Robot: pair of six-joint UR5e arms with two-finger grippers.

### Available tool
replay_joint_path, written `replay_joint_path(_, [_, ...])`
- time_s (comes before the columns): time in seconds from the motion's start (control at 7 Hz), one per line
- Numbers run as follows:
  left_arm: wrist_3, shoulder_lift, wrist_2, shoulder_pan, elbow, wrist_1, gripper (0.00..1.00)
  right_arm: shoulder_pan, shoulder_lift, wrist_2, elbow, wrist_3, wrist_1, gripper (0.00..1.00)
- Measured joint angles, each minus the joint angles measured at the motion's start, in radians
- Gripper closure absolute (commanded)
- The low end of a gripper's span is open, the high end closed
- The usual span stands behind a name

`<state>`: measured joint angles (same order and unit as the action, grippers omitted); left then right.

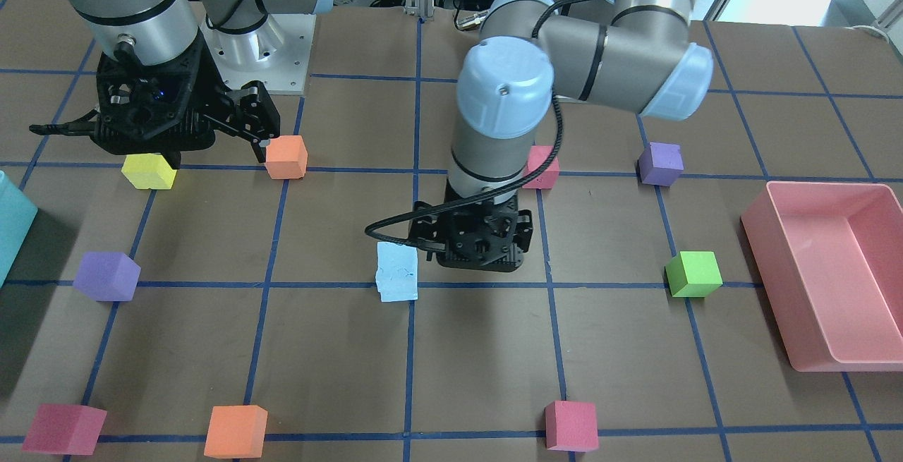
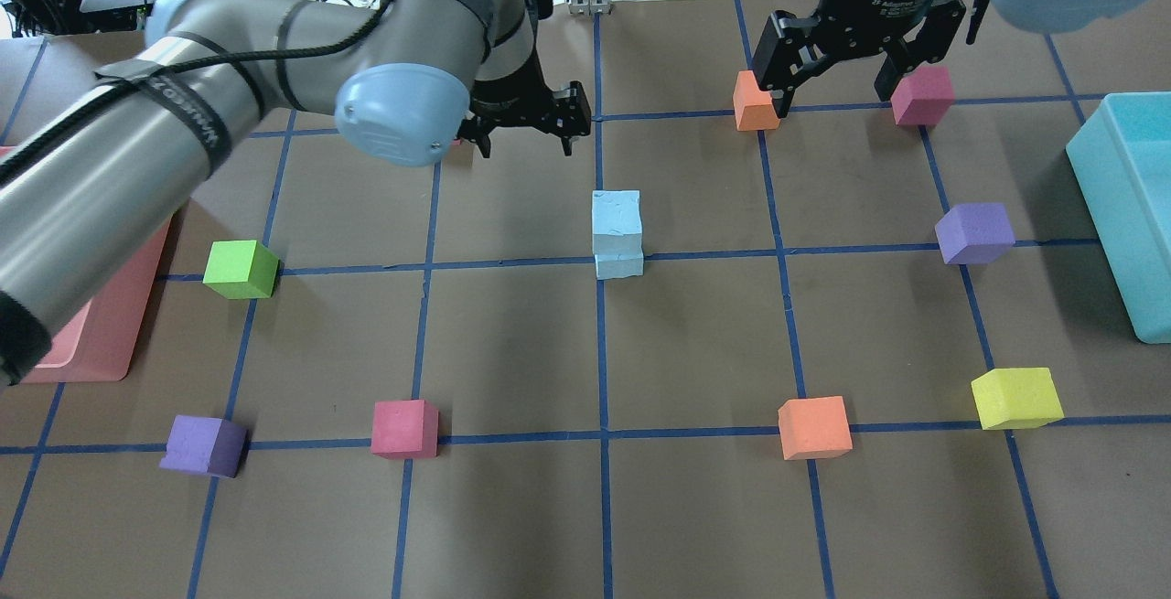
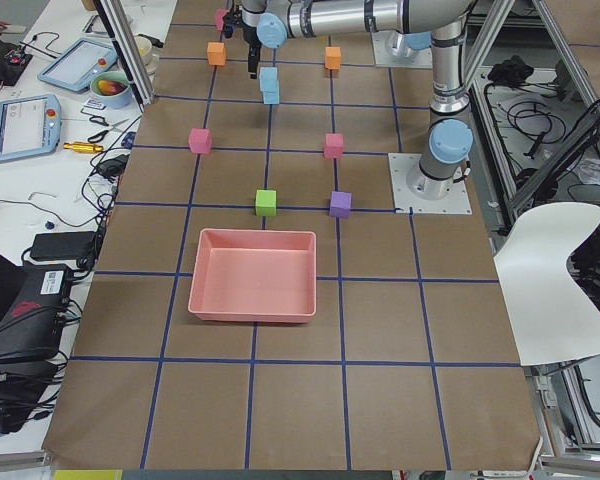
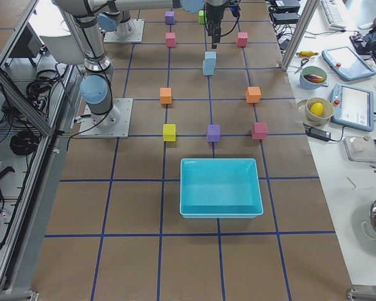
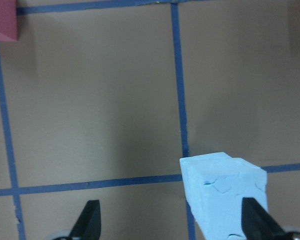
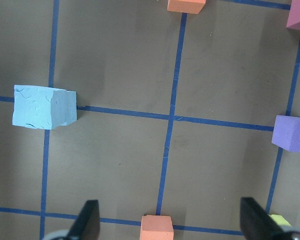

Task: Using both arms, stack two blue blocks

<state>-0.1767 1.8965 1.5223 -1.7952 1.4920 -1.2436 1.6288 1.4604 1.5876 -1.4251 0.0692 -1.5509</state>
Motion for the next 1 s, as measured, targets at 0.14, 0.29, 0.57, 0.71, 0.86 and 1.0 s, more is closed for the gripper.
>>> replay_joint_path(0.14, [0.064, -0.059, -0.017, 0.051, 0.004, -0.079, 0.00, 0.000, 0.000, 0.000, 0.000, 0.000, 0.000, 0.00])
replay_joint_path(0.29, [0.125, -0.119, -0.020, 0.095, 0.005, -0.142, 0.00, -0.001, 0.000, 0.000, 0.000, 0.000, 0.000, 0.00])
replay_joint_path(0.57, [0.187, -0.236, 0.010, 0.152, 0.004, -0.233, 0.00, -0.001, 0.000, 0.000, 0.000, 0.000, 0.000, 0.00])
replay_joint_path(0.71, [0.197, -0.273, 0.041, 0.164, 0.009, -0.267, 0.00, 0.000, 0.000, 0.000, 0.000, 0.000, 0.000, 0.00])
replay_joint_path(0.86, [0.202, -0.291, 0.048, 0.179, 0.012, -0.283, 0.00, 0.000, 0.000, 0.000, 0.000, 0.000, 0.000, 0.00])
replay_joint_path(1.0, [0.201, -0.300, 0.038, 0.194, 0.009, -0.285, 0.00, 0.000, 0.001, 0.000, 0.000, 0.000, 0.000, 0.00])
